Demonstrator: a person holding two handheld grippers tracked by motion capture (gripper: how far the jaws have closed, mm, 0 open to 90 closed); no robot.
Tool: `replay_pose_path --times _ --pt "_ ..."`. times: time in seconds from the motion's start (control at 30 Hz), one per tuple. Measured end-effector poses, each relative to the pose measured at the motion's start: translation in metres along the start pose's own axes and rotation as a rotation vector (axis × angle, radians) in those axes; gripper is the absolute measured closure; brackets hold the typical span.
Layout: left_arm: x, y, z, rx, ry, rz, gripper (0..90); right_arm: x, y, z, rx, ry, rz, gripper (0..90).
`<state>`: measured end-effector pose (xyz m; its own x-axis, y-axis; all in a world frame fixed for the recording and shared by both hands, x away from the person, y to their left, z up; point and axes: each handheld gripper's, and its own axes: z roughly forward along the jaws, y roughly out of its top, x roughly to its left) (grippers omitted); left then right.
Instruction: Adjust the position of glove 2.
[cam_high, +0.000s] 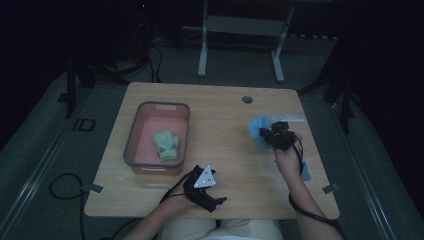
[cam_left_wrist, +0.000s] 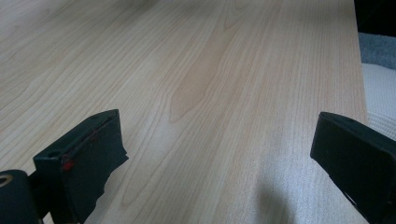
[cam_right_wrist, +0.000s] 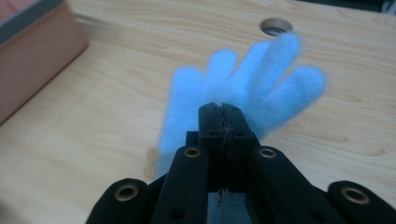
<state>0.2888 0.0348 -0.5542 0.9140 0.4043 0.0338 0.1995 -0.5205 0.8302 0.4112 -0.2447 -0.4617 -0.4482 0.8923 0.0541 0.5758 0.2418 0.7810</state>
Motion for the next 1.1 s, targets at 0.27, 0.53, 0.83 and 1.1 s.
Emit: replay_pose_path --times 0.27,0.53,0.83,1.1 --pt "0.002 0.0 -0.001 -0.004 0.011 -0.002 2.4 0.051 -0.02 -0.024 -0.041 0.016 0.074 88.4" --pt "0.002 -0.001 -0.001 -0.006 0.012 0.0 2.4 0.077 -0.053 -0.016 0.014 0.004 0.103 88.4" --pt "0.002 -0.002 -0.001 -0.006 0.014 0.009 2.4 0.084 -0.072 0.003 0.045 -0.023 0.122 88.3" --pt "0.002 -0.002 -0.001 -0.006 0.004 0.007 2.4 0.086 -0.088 0.027 0.091 -0.03 0.132 86.8"
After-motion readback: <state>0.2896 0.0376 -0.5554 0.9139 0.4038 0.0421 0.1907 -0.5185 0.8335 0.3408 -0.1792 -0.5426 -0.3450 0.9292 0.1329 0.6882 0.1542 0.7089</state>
